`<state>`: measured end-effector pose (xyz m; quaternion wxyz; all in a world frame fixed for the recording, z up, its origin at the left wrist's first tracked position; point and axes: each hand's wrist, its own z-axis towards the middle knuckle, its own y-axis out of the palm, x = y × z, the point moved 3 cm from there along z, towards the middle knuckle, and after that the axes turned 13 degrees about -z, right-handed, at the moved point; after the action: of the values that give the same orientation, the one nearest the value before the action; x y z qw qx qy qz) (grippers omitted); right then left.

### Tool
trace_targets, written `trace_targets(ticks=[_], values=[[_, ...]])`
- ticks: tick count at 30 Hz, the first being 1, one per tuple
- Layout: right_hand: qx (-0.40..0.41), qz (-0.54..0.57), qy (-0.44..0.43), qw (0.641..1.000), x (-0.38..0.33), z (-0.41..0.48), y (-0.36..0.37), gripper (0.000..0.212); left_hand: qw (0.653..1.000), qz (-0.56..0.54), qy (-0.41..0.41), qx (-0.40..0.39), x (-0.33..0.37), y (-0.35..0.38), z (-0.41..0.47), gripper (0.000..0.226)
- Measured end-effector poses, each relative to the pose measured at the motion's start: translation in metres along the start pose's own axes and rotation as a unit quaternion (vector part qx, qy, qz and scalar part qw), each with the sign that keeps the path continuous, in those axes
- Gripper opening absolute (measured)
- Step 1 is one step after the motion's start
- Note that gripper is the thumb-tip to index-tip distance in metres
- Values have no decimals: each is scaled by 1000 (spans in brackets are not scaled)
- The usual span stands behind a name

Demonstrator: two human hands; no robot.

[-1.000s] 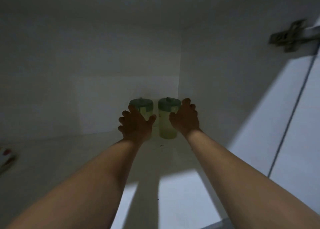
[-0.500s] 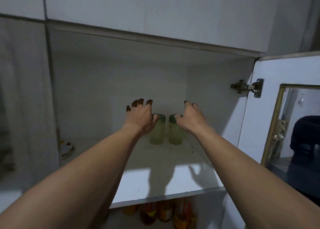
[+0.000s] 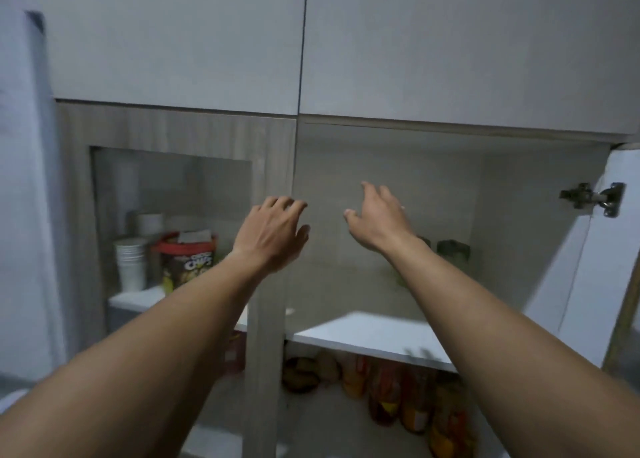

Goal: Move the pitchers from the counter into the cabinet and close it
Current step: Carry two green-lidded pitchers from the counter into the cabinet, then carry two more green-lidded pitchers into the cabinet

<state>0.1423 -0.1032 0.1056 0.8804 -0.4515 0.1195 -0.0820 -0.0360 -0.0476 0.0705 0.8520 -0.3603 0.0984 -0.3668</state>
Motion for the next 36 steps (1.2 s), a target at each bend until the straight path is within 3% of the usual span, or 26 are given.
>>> trace_targets(ticks=[11, 22, 30, 36], values=[[-56, 100, -168, 979, -200, -97, 6, 73, 974, 110, -194, 35, -109, -151, -182, 51], [-126, 202, -279, 930, -425, -228, 22, 69, 919, 142, -359, 79, -207, -280, -385, 53], [-182, 228, -339, 894, -543, -311, 59, 65, 872, 151, -455, 98, -266, -324, -502, 55], [-215, 247, -382, 864, -619, -351, 110, 58, 830, 144, -531, 93, -307, -312, -566, 55]])
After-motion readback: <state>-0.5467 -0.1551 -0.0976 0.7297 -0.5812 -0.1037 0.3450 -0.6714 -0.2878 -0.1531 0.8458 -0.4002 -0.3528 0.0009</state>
